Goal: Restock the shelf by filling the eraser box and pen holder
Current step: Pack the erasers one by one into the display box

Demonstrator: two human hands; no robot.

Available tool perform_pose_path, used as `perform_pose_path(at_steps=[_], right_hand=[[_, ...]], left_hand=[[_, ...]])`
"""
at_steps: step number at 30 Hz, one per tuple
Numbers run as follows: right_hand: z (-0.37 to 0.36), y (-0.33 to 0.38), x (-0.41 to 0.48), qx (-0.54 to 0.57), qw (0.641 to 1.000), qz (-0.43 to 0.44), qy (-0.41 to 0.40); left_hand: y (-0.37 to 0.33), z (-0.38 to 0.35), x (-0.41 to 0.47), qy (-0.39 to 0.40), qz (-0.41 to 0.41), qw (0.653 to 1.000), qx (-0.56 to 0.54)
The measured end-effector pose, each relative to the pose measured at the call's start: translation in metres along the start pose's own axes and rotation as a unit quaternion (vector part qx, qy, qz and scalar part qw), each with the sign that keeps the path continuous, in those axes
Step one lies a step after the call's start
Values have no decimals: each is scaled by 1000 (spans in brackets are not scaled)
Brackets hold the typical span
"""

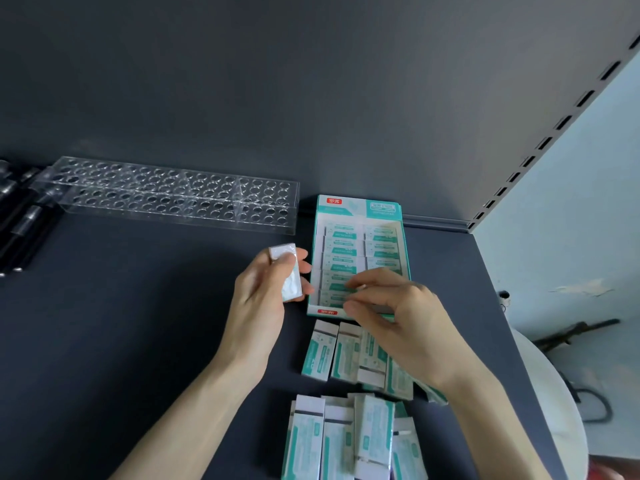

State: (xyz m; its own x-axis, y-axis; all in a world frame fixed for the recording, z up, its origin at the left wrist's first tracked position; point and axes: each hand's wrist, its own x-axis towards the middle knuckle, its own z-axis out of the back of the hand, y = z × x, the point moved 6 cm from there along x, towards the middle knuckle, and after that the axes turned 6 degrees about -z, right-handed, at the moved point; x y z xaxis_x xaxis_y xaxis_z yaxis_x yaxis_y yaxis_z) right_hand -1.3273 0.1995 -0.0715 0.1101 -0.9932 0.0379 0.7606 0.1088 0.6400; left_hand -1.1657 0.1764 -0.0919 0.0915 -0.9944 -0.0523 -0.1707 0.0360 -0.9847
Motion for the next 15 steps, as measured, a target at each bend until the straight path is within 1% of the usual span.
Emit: perform_pose_path(at_steps=[1,3,6,7,11,13,15], right_hand=[[-2,0,0,7,1000,-1,8],[0,-1,-1,79,997,-17,8],[12,-1,-5,182,982,-41,-36],[13,-1,-6,209,976,-51,-34],[10,3,-11,337,938,-78,35],[11,7,-13,392,916,-74,39],[15,9,-14,431,899,-69,18]], left_hand=[[-3,-1,-1,7,-11,1000,-6],[-9,-4,-4,28,-34,999,-27],[-16,-8,-8,59,-57,994,-77],[-17,-9,-9,73,-60,991,-91],[-15,-12,-11,120,-83,985,-96],[-15,-14,-13,136,-88,983,-85],[-15,-16,-15,151,-101,981,-67]])
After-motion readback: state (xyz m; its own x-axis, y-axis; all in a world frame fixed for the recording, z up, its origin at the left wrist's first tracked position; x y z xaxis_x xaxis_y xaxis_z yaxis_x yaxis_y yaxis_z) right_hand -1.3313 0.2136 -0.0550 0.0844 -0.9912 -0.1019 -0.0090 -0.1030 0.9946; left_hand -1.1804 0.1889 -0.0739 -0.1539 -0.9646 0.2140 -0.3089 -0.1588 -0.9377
